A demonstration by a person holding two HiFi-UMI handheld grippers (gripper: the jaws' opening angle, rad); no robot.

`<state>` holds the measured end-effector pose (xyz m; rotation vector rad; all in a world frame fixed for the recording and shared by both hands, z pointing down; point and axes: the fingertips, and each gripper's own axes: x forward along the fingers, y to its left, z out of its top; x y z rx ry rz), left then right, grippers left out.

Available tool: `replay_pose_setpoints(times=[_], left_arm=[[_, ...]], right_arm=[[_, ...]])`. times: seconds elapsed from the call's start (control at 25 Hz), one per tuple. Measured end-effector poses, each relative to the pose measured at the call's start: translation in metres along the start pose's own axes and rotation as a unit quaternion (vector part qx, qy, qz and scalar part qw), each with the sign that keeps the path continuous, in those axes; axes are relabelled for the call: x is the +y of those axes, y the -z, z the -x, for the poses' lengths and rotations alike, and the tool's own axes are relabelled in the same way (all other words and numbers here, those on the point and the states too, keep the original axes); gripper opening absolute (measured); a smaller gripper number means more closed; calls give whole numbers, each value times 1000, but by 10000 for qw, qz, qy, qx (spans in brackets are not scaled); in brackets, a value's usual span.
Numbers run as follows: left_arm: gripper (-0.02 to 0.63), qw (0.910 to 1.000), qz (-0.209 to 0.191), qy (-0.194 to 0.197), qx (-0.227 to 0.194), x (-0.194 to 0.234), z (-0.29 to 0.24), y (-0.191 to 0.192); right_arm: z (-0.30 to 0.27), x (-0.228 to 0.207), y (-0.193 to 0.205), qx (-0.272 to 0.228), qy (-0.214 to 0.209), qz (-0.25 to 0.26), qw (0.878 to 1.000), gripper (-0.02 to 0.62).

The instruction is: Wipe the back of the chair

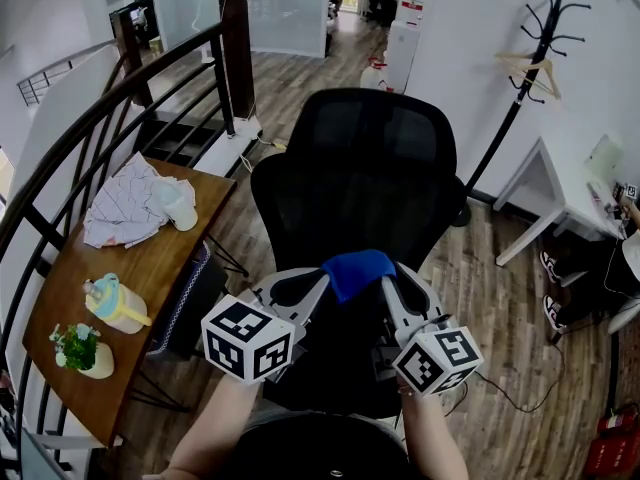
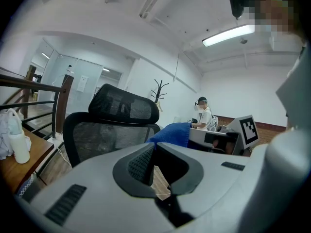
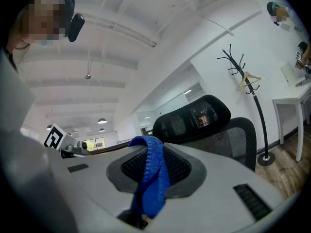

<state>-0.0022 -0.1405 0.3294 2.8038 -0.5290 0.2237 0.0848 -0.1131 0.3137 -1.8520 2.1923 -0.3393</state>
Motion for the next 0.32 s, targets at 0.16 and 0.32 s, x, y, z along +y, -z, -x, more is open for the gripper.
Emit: replay_pose_setpoints(times=[0.16,0.32], left_arm=[[21,10000,14,-5,9,1,1,1],[21,10000,-7,-7,-28,1,2,-1]], right_arm=[[1,-7,-2,-6,96,-13,10000,85],[2,-12,-5,-38,169,-13,9998,84]])
